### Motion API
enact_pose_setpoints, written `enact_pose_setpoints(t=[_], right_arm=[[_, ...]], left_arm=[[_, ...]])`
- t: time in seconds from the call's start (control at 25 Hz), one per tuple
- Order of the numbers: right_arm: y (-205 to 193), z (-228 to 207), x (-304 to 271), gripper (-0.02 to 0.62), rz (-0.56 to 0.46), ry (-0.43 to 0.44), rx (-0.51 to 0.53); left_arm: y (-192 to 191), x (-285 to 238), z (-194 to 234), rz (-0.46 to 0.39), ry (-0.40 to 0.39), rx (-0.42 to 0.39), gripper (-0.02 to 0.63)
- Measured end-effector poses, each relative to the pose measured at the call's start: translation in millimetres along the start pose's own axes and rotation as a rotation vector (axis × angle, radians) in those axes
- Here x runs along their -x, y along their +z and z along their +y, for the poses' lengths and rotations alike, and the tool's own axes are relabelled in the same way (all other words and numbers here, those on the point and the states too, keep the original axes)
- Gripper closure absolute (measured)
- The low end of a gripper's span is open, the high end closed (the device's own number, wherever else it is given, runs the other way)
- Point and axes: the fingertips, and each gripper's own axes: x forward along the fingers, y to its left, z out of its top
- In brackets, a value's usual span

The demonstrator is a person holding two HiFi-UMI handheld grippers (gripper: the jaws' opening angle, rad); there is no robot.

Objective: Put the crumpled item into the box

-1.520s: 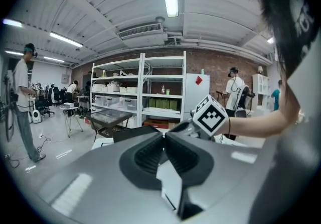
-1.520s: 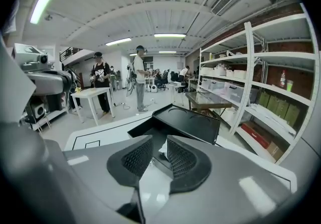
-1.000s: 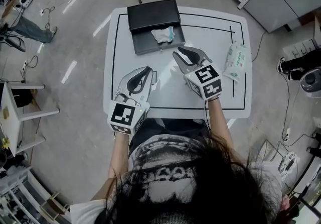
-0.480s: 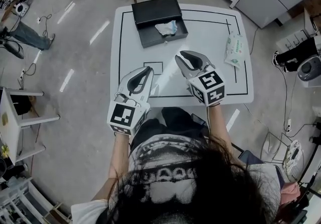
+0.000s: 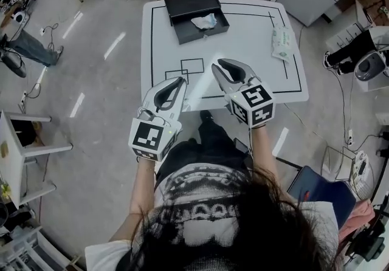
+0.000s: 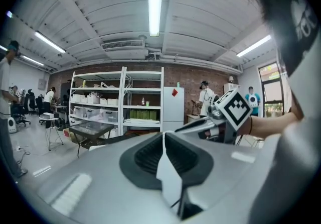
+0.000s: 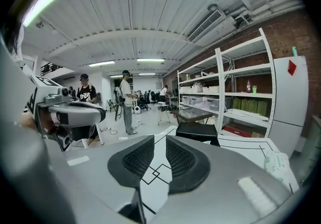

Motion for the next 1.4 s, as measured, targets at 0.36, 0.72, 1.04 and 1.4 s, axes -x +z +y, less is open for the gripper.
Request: enact_pose_setpoints(t=[0.36, 0.72, 1.04, 1.4], right_arm=[[-6.5, 47.7, 35.8, 0.545, -0.002, -0.041, -0.028], [-6.5, 70.7, 61.3, 0.591, -0.007, -0.051, -0.024], [-5.5, 79.9, 71.7, 0.594, -0.012, -0.034, 0.002], [-20.6, 86.5, 86.3, 0.594, 0.009, -0.009, 0.000]], left_arm=[[-8.0, 46.7, -14.5, -0.007, -0.034, -0.002, 0.606], [-13.8, 66.7, -21.3, -0.006, -0.026, 0.014, 0.606], [-10.2, 71.3, -32.7, -0.008, -0.032, 0.020, 0.606], [-8.1, 72.1, -46.6, -0.008, -0.024, 0.019, 0.606]])
